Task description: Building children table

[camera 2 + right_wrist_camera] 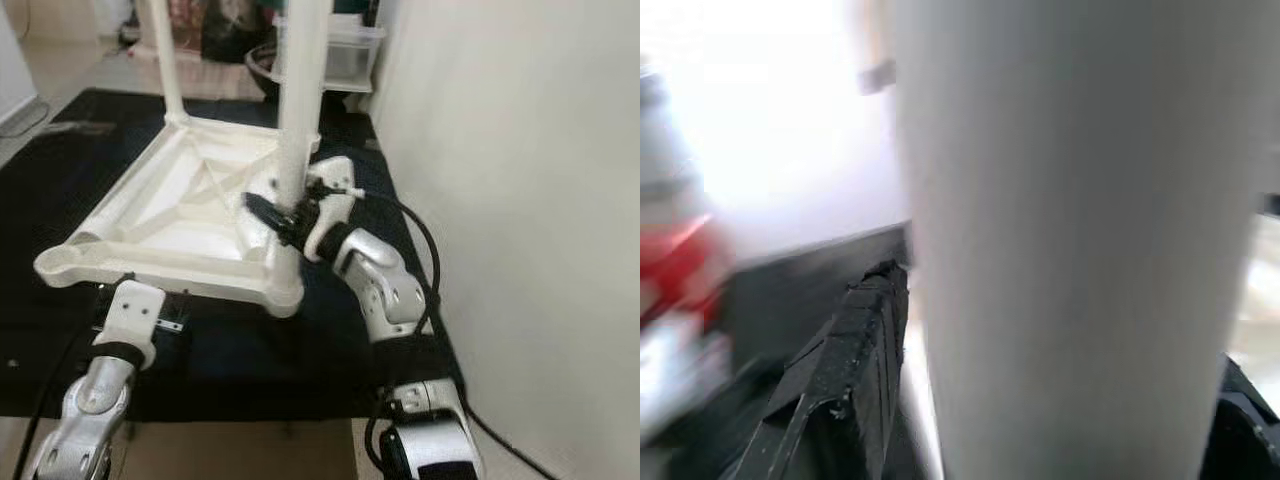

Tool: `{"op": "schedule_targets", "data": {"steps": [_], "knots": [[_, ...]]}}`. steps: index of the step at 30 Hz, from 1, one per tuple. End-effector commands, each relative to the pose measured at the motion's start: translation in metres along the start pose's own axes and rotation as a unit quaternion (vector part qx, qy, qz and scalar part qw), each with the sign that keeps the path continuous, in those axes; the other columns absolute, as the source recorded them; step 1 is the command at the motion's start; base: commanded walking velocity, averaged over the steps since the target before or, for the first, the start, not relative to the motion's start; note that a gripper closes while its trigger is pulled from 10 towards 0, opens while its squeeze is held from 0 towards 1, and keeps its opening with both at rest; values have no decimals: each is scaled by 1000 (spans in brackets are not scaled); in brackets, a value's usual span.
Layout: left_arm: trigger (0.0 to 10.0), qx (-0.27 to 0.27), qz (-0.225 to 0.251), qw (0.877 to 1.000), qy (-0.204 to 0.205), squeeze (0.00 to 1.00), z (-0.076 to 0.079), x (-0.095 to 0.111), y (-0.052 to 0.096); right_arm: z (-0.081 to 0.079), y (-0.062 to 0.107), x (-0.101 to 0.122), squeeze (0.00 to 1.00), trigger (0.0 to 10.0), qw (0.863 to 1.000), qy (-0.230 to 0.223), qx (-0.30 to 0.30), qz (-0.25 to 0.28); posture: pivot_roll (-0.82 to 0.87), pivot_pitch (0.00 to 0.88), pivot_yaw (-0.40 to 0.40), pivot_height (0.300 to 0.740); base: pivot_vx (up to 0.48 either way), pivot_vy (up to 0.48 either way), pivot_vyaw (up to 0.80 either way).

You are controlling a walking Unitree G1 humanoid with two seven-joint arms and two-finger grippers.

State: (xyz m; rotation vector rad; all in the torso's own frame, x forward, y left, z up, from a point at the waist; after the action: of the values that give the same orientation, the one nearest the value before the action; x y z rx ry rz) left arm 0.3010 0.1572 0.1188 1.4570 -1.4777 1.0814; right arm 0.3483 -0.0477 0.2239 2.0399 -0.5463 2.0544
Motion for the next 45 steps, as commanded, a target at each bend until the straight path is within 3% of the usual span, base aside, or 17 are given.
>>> {"op": "schedule_targets", "data": {"steps": [1, 2, 3, 8, 16, 17, 18, 23, 24, 26, 27, 32, 35, 37, 39, 43, 45], "knots": [[10000, -1, -9, 1000, 3, 0, 2, -5, 1, -23, -7, -12, 0, 10000, 996, 1, 86, -23, 93, 0, -121, 740, 0, 0, 0], [10000, -1, -9, 1000, 3, 0, 2, -5, 1, -23, -7, -12, 0, 10000, 996, 1, 86, -23, 93, 0, -121, 740, 0, 0, 0], [10000, 0, -9, 1000, 2, 0, 1, -5, 2, -29, -11, -17, 0, 0, 995, -2, 96, -27, 94, 0, -123, 740, 0, 0, 0], [10000, 4, -10, 1000, 0, 0, -1, -6, 4, 14, -24, -48, 0, 0, 988, -19, -134, -71, 93, 0, -117, 740, 0, 0, 0], [10000, 0, -11, 1000, 1, 0, 1, -7, 4, 80, 88, -99, 0, 0, 795, -98, -587, -122, 81, 0, -101, 740, 0, 0, 0], [10000, 0, -11, 1000, 1, 0, 1, -7, 4, 80, 88, -99, 0, 0, 795, -98, -587, -122, 81, 0, -101, 740, 0, 0, 0], [10000, -2, -13, 1000, 2, 0, 2, -8, 5, 63, 80, -93, 0, 10000, 824, -112, -547, -101, 56, 0, -78, 740, 0, 0, 0], [10000, -5, -14, 1000, 3, 0, 3, -9, 5, 46, 54, -75, 0, 10000, 879, -113, -459, -61, 48, 0, -72, 740, 0, 0, 0], [10000, -8, -14, 1000, 3, 0, 5, -9, 5, 39, 39, -62, 1000, 10000, 910, -119, -396, -27, 48, 0, -72, 740, 0, 0, 0], [10000, -10, -12, 1000, 4, 0, 6, -7, 3, 32, 17, -35, 1000, 10000, 950, -113, -291, 16, 56, 0, -73, 740, 0, 0, 0], [10000, -10, -11, 1000, 4, 0, 6, -7, 2, 26, 7, -23, 0, 10000, 969, -104, -222, 28, 56, 0, -76, 740, 0, 0, 0], [10000, -4, -10, 1000, 3, 0, 3, -8, -1, 7, -5, -8, 0, 10000, 996, -73, -34, 23, 75, 0, -93, 740, 0, 0, 0], [10000, -4, -10, 1000, 3, 0, 3, -7, -1, 4, -6, -9, 0, 9490, 997, -74, -16, 20, 75, 0, -93, 740, 0, 0, 0], [10000, -3, -9, 1000, 2, 0, 3, -7, -2, 7, -12, -38, 0, 0, 997, -47, -43, -46, 88, 0, -105, 740, 0, 0, 0], [10000, -1, -8, 1000, 1, 0, 2, -7, -2, 27, -11, -56, 0, 0, 986, -38, -134, -92, 88, 0, -106, 740, 0, 0, 0], [10000, 2, -7, 1000, -1, 0, 0, -7, -1, 94, 51, -85, 0, 0, 845, -90, -512, -127, 88, 0, -104, 740, 0, 0, 0], [10000, 2, -7, 1000, -1, 0, 0, -7, -1, 94, 51, -85, 0, 0, 845, -90, -512, -127, 88, 0, -104, 740, 0, 0, 0]]}}
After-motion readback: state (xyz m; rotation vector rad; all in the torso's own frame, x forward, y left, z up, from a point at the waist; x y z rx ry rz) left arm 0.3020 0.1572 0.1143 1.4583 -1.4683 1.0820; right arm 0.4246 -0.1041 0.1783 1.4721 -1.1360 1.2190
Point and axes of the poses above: a point about 5 cm out from each wrist's last joint towards the gripper, its own y axis pointing back from the gripper into the wrist, its own x axis along the axis of the wrist's last joint, z = x × y, the point moved 4 cm from there along -y, pointing out of the wrist towards the gripper, and after that the axes turned 1 degree about -y, right-handed, at the moved point
